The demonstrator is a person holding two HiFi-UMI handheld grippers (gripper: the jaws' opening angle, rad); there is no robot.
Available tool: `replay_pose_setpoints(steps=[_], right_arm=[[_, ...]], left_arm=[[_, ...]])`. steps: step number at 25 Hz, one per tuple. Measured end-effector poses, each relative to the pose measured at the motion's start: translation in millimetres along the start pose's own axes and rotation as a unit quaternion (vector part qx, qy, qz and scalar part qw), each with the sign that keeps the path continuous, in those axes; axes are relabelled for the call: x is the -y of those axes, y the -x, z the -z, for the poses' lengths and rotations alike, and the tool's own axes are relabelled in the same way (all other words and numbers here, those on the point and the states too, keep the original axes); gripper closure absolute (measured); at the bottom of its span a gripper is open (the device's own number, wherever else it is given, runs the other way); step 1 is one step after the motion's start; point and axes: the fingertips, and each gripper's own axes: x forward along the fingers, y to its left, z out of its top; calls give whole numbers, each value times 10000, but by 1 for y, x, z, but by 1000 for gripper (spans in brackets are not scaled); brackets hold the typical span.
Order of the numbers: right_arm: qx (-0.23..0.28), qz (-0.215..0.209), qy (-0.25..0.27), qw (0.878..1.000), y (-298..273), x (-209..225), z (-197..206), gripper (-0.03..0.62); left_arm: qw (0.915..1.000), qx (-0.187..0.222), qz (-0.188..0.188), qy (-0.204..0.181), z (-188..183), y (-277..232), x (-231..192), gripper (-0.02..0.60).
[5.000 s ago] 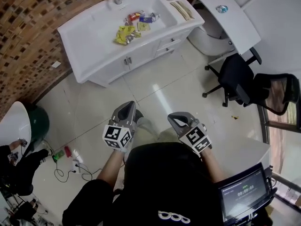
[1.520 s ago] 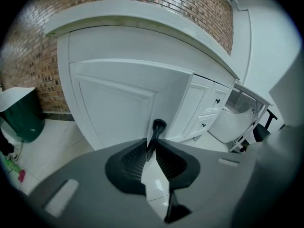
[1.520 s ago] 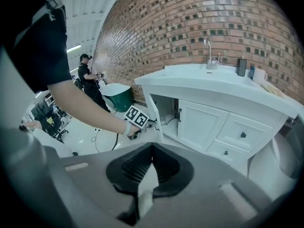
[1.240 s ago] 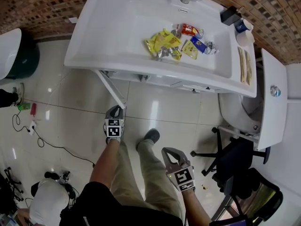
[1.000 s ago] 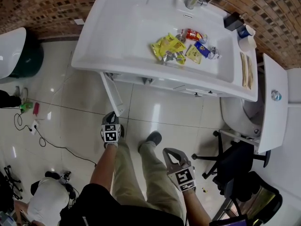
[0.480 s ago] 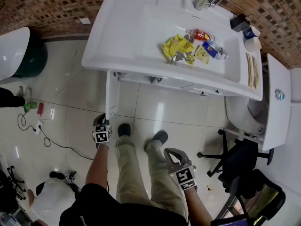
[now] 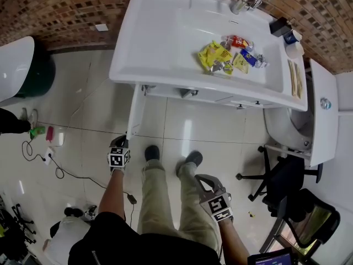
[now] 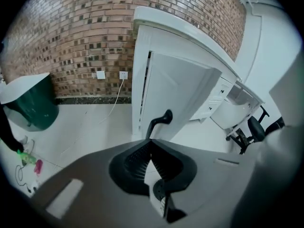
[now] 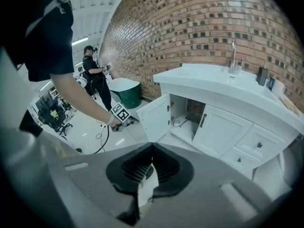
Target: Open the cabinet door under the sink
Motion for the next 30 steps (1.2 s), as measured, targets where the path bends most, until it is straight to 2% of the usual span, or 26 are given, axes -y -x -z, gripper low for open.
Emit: replay_pose_setpoints(steps=[4,9,12,16,19,26,30], right_arm=[[81,73,-30,9999,-9,-24,-17,603],[219,-72,314,9992,-3,-64,-46,603],[301,-129,553,9979,15,-72,-61,603],[532,-78,741,9958,55,-62,-71,603],[840,123,637,9944,81,-47,-71,603],[1281,217,278,9911,190,-42,-3,603],[1455,176,260,9889,227,-51,25,603]], left_arm=[[9998,-161,101,26,26,22,-10,580],[9993,47,358,-86,26,80,14,580],[9974,418,559,-193,2,128,46,580],[9914,1096,716,-37,-38,198,102,580],[9831,1589,868,-276,-73,246,142,580],[9682,2097,1170,-701,-86,347,275,580],[9584,2310,1249,-1117,-87,400,329,580]])
